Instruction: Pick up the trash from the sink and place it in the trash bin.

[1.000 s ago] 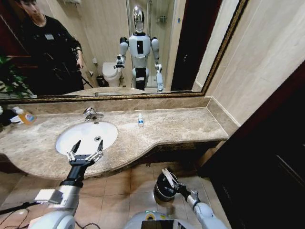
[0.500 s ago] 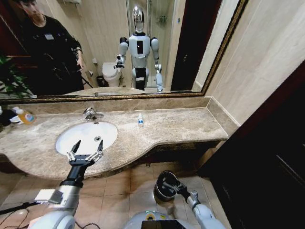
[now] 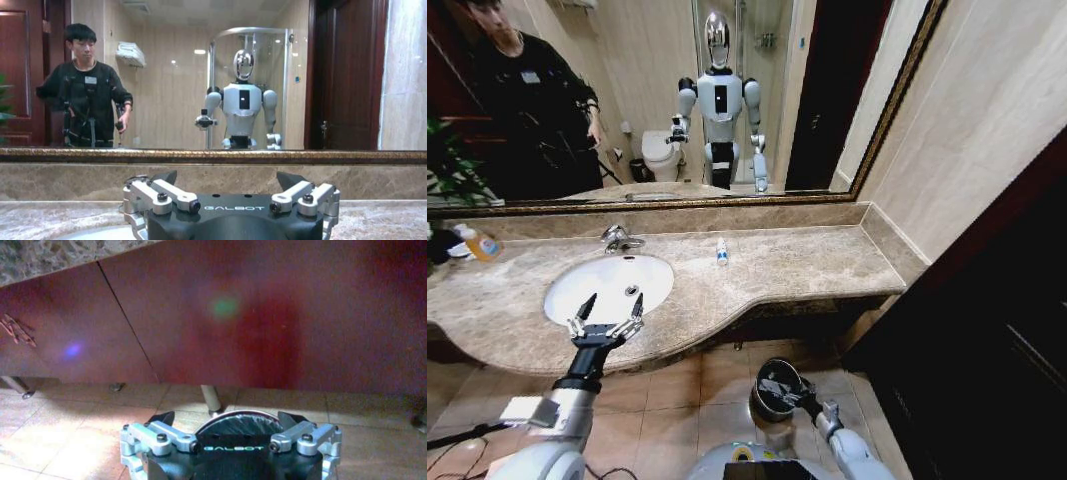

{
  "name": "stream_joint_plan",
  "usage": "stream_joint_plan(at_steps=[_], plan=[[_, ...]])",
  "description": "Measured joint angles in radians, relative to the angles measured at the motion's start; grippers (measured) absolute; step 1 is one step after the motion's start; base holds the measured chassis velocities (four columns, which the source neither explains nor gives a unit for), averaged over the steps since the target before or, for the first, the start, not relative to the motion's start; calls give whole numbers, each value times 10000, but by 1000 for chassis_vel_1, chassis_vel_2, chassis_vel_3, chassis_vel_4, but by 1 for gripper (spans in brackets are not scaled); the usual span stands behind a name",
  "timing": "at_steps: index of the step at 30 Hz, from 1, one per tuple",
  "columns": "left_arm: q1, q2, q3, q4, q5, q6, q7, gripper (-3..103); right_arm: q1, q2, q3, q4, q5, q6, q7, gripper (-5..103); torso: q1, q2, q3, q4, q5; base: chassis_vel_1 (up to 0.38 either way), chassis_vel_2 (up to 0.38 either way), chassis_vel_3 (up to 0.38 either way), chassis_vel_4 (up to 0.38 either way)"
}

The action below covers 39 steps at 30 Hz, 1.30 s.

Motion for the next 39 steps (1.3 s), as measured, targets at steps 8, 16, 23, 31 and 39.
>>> stream_joint_plan(at_steps=[8,16,23,31,39], plan=[[0,0,0,0,0,0,0,100,-74,-21,3,110,17,3,0,100,0,0,0,0,0,0,0,0,0],[0,0,0,0,0,1,0,100,-486,-75,31,916,293,-347,-31,100,0,0,0,0,2,0,0,0,0],[0,0,0,0,0,1,0,100,-1544,-426,322,3655,946,-1509,-55,100,0,0,0,0,3,0,0,0,0],[0,0,-1,0,0,1,0,100,-3069,-728,1270,7109,1159,-2046,-761,100,0,0,0,-1,-2,0,0,0,0],[0,0,0,0,0,1,0,100,-3316,-719,1202,9119,1647,-1781,124,100,-1,0,-1,-2,0,0,0,0,0]])
